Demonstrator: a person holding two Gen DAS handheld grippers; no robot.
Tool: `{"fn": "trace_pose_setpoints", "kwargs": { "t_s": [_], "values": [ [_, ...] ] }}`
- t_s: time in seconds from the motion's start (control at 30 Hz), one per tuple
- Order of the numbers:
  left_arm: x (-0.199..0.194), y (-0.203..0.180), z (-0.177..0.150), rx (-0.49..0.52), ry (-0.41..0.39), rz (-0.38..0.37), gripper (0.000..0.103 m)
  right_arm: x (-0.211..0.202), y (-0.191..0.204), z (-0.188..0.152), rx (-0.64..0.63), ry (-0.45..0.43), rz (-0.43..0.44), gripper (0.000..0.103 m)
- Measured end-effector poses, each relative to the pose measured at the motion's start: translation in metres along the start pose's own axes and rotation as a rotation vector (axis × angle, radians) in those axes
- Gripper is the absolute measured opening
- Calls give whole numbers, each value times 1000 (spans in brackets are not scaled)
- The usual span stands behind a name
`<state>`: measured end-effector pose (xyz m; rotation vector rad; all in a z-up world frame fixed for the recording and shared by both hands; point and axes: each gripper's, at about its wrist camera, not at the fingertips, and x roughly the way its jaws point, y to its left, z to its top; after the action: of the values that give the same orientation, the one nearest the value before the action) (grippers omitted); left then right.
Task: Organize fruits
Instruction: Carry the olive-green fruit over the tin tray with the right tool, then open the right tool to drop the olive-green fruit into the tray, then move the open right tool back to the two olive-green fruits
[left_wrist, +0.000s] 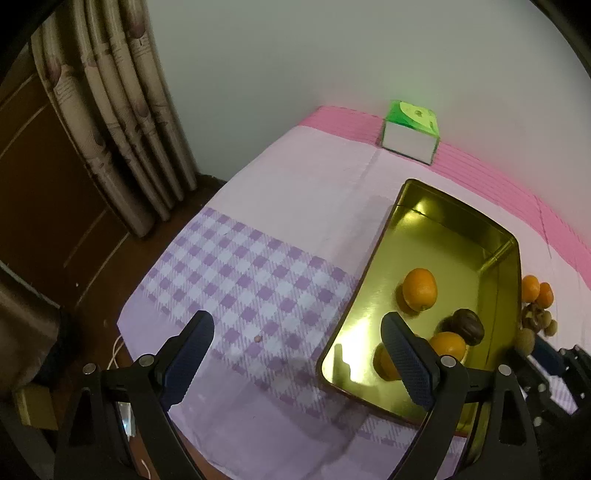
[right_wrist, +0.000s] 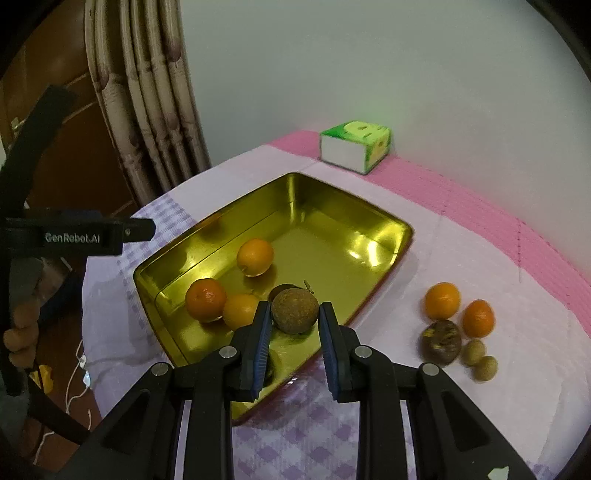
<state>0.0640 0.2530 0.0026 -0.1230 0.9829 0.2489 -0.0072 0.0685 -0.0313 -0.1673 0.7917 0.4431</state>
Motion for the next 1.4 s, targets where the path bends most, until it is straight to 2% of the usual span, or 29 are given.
{"fn": "trace_pose_setpoints", "kwargs": {
  "t_s": [0.4, 0.97, 1.07, 1.13, 1.4],
  "values": [
    [1, 1, 2, 2, 7, -1, 92, 24, 3, -3, -2, 58, -1, 24],
    [2, -2, 0, 6, 8, -3, 92, 30, 6, -4, -7, 79, 8, 25],
    [2, -3, 0, 9, 8, -3, 92, 30, 6, -4, 0, 74, 13, 27],
    [2, -4, -1, 11, 8, -4, 92, 28, 5, -3, 4, 64, 17, 32],
    [2, -5, -1, 19, 7, -6, 92, 3, -12, 1, 51, 4, 5, 35]
  ]
}}
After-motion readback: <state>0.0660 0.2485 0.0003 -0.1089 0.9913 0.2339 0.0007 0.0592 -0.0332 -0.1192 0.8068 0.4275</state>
